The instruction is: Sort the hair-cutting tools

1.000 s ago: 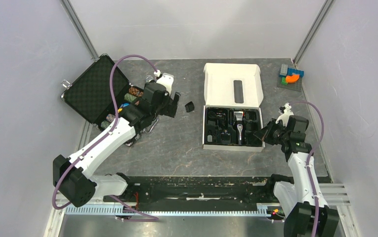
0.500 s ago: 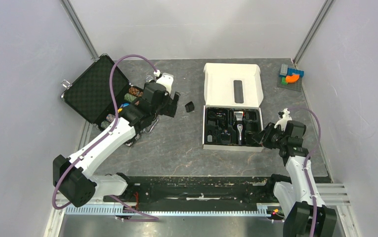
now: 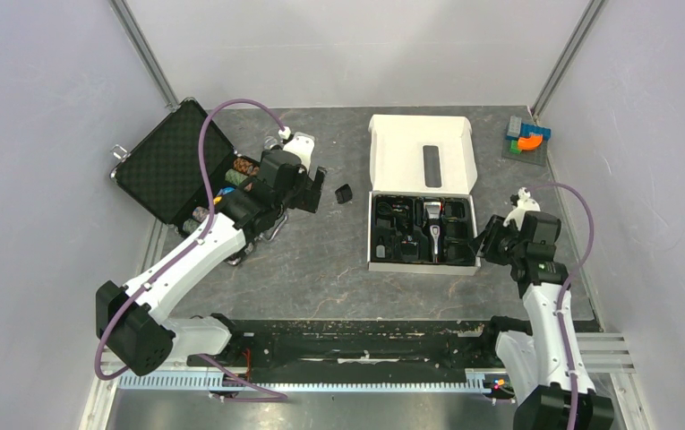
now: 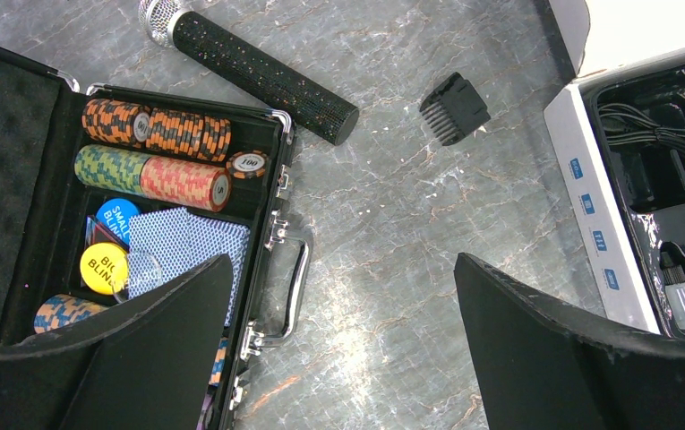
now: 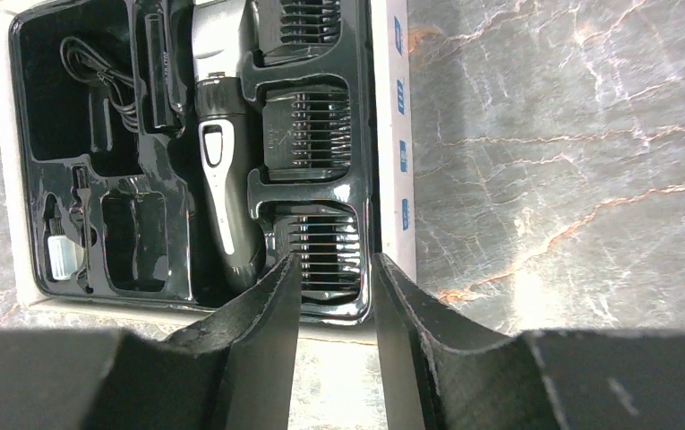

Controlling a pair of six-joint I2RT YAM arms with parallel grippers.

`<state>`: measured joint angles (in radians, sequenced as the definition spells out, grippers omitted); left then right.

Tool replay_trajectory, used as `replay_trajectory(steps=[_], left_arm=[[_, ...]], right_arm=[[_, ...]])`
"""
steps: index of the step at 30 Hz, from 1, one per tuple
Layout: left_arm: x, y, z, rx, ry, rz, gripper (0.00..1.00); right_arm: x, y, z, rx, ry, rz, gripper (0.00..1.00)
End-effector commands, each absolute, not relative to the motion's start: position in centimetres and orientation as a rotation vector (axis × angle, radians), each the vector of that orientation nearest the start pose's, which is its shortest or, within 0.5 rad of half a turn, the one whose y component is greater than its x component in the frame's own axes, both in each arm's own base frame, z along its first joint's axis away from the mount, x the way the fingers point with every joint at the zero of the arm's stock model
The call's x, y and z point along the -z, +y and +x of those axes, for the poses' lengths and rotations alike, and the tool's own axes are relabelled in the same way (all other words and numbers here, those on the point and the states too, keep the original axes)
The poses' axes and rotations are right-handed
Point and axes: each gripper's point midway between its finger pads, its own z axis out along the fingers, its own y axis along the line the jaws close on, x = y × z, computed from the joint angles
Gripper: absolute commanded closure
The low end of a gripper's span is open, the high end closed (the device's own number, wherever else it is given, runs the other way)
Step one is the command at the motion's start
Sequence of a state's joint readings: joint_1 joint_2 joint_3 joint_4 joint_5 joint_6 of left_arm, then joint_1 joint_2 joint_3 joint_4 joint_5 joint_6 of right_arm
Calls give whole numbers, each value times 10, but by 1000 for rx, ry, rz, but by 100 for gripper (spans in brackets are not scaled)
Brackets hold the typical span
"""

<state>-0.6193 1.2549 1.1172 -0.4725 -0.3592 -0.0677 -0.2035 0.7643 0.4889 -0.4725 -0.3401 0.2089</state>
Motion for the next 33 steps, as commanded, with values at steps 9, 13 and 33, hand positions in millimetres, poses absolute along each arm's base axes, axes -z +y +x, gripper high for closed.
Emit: replay_trajectory(steps=[9,13,33], left_arm=[[-231,-169,332,74,2072,321,0],[-230,-168,332,67,2073,322,0],[-227,-169,333,63,2083,334,0]], right_arm=[[-113,36,241,-233,2342,111,62],[-101,49,242,-229,2385,68,63],[-42,43,229,-113,2531,32,69]])
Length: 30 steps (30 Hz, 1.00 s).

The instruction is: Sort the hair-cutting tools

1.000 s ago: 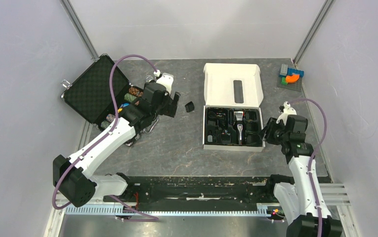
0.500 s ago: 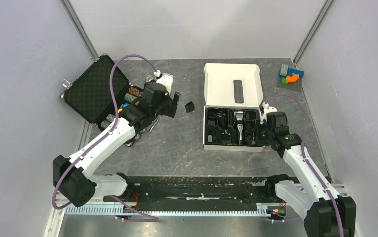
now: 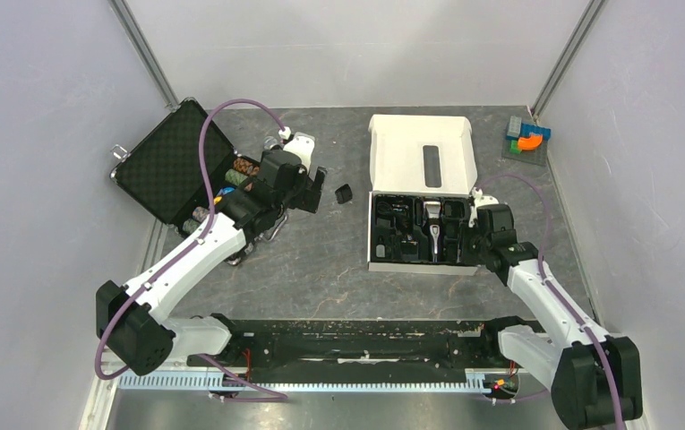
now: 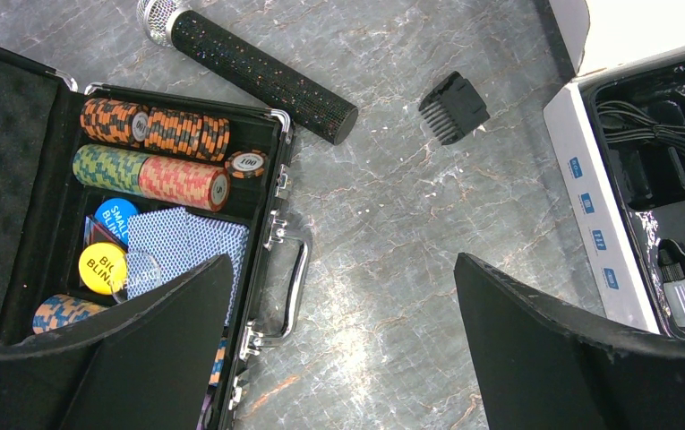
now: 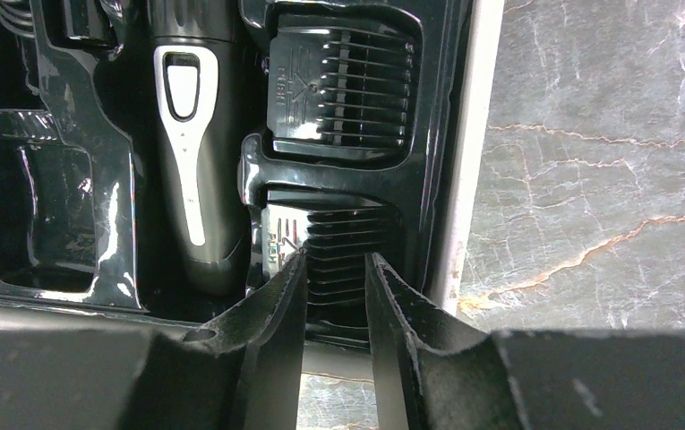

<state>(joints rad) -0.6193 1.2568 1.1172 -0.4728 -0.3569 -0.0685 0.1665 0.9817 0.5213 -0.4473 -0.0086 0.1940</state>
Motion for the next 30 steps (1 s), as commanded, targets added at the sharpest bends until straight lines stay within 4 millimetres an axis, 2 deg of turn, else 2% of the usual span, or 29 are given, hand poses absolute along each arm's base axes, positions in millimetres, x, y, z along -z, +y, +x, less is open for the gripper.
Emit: replay_trajectory(steps=[1,8,11,17,30], left_arm=[[-227,-169,333,62,2085,336,0],[-226,-170,333,65,2091,341,0],[-225,-171,333,67,2094,344,0],[-224,-170,333,61,2097,346,0],[-222,-172,333,65,2108,355,0]], right_arm=[[-44,43,230,-113,2528,30,69],[-77,51,248,-150,2444,9,69],[-81,53,254,-149,2430,3,69],[-69,53,256,-103,2459,-8,68],[-51,41,243,39,2556,-62,66]])
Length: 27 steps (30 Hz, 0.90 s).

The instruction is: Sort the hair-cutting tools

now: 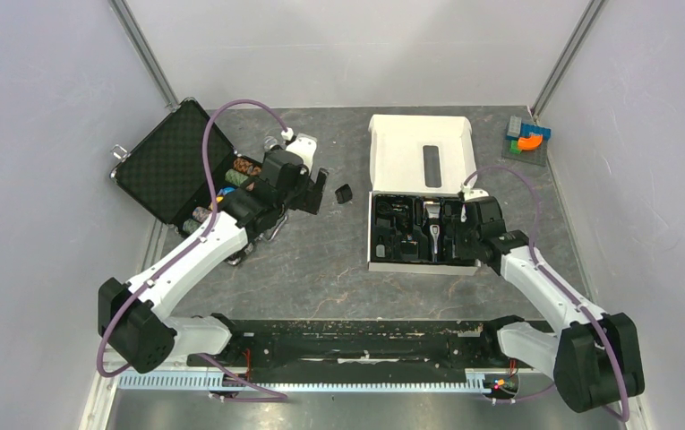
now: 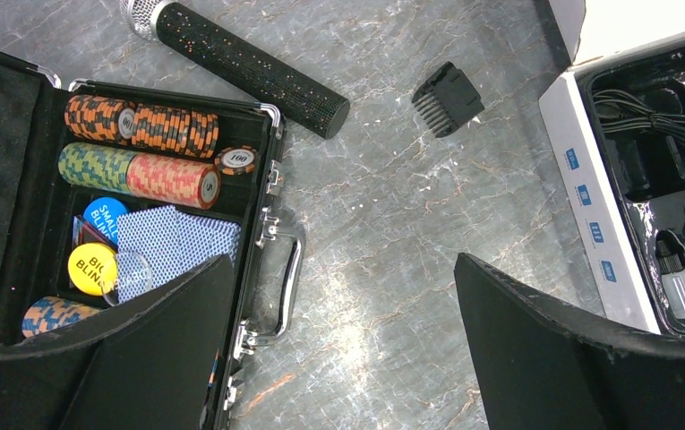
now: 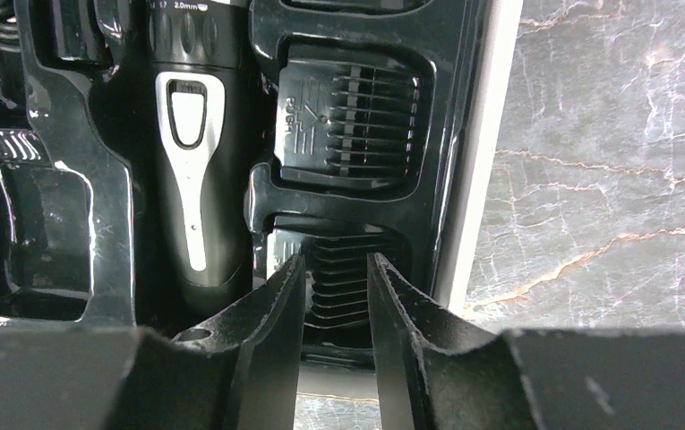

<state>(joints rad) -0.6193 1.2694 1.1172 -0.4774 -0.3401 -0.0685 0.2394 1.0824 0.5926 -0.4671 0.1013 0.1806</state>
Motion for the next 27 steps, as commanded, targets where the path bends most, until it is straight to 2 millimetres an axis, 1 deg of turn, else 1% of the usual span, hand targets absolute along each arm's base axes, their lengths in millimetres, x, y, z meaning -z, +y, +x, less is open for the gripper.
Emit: replay_trajectory(steps=[1,3,5,7,9,13,18,23,27], left_arm=[[-222,-172,333,65,2108,355,0],[-221,-172,333,66,2111,356,0],[-221,-173,333,66,2112,357,0],[-220,-173,333,67,2115,358,0],[-219,-174,333,72,2119,355,0],[-215,-178,333,92,2132,354,0],[-210,-183,338,97,2159,337,0],[-201,-189,347,85,2216,302,0],[-181,-198,357,66,2279,285,0]], right_arm=[[-50,42,243,37,2559,-68,66],[-51,49,245,-4,2551,-102,64],[-58,57,249,-59,2530,-124,63],[-70,65,255,-109,2489,-141,61],[-86,68,263,-128,2439,-144,59],[-117,69,276,-131,2342,-146,54],[-146,69,285,-131,2244,-147,49],[-162,69,287,-138,2153,-157,45],[-168,69,288,-143,2088,-159,41]])
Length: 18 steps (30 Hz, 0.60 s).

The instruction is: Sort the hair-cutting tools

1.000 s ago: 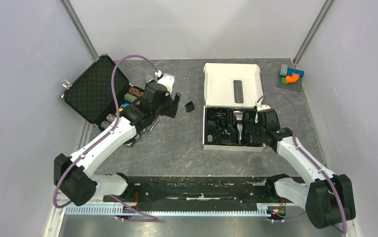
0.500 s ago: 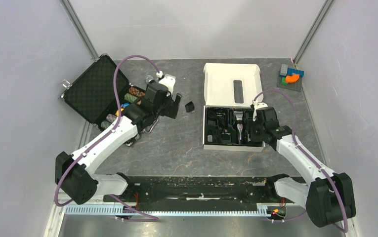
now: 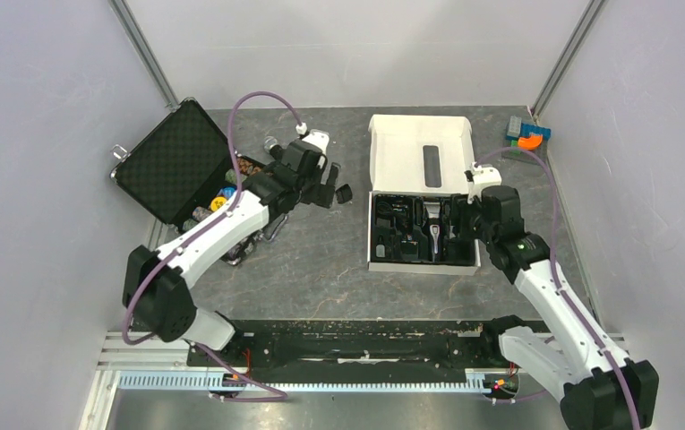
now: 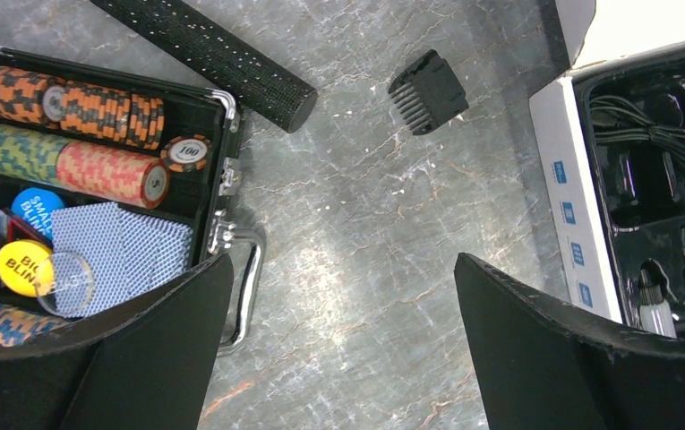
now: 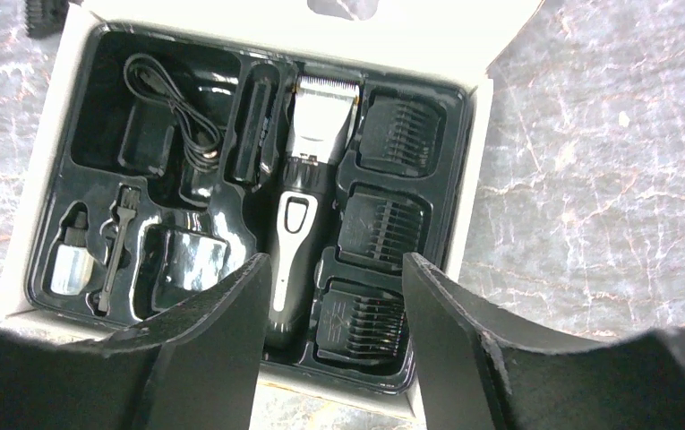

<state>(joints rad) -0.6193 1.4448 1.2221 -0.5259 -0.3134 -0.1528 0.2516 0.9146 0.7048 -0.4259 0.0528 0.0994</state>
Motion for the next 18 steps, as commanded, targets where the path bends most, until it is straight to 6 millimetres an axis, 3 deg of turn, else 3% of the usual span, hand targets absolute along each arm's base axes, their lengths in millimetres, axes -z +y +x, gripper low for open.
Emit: replay_trajectory(steps=[1,7,13,18], left_arm=[[-175,-200,360,58,2298,283,1],[-135,-220,385,34,2390,253,5],[-108,-241,412,41,2447,252,12],[-82,-254,431,56,2497,244,22]], right_arm=[[-167,69,288,-143,2080,-160,40],[-163,69,287,-147,2070,-169,31],[-160,65,284,-122,2066,-168,25],[-156,60,280,-104,2061,-153,22]])
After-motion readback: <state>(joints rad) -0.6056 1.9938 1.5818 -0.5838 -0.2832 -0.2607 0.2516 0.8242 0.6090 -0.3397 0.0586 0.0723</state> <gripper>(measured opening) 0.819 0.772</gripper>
